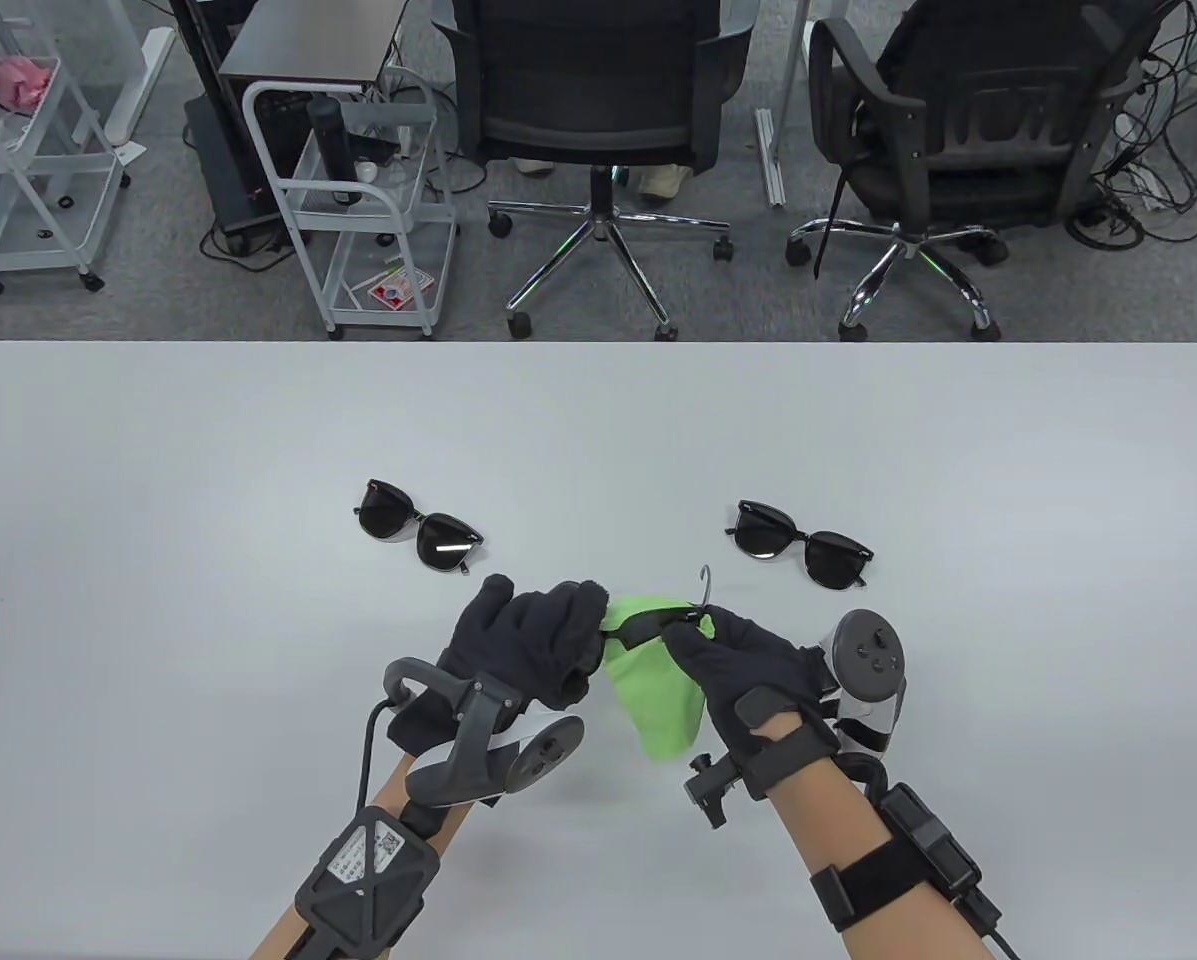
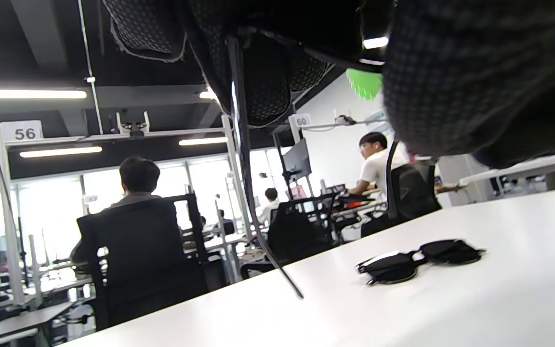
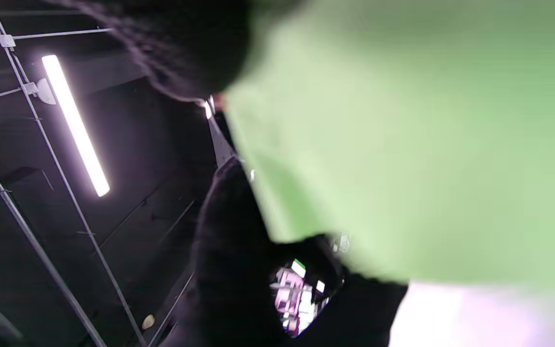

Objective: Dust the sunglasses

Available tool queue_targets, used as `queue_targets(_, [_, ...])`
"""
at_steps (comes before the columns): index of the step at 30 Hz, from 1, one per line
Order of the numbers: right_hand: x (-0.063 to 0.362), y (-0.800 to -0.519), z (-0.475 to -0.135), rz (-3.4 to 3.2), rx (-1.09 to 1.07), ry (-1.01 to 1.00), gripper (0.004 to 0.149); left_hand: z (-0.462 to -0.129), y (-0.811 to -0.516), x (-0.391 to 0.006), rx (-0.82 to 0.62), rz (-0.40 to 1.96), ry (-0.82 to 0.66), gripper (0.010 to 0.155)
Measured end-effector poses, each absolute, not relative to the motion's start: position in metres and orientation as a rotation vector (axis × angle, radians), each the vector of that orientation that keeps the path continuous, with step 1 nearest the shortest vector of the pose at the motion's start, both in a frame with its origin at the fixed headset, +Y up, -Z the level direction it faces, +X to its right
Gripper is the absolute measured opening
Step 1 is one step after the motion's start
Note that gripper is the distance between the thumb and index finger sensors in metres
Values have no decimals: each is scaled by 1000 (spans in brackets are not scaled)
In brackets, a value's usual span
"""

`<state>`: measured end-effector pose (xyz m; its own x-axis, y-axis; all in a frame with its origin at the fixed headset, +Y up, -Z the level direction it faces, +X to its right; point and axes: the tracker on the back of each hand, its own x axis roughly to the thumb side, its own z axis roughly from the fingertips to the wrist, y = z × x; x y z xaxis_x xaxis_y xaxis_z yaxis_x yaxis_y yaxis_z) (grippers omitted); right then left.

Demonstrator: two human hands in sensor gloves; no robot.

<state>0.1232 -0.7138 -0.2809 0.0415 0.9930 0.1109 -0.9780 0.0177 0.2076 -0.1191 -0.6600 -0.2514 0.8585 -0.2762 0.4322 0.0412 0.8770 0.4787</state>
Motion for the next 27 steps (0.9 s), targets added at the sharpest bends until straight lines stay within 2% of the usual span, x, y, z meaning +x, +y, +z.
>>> queue_targets(3, [121, -712, -284, 1603, 299, 81, 44, -252, -661, -124, 486, -214, -532, 99])
queue_targets(10, [130, -710, -281, 1636, 182, -83, 40, -244, -658, -111, 481, -169, -584, 97])
queue_targets(13, [130, -711, -282, 1595, 218, -43, 41, -243, -657, -111, 486, -181, -584, 97])
queue_targets(18, [124, -716, -285, 1443, 331, 153, 45, -243, -657, -118, 490, -195, -572, 97])
queue_targets(25, [130, -701, -279, 1675, 238, -125, 39, -243, -655, -111, 490, -180, -585, 97])
queue_targets(27, [131, -702, -279, 1650, 222, -118, 40, -244, -656, -111, 482, -164, -584, 97])
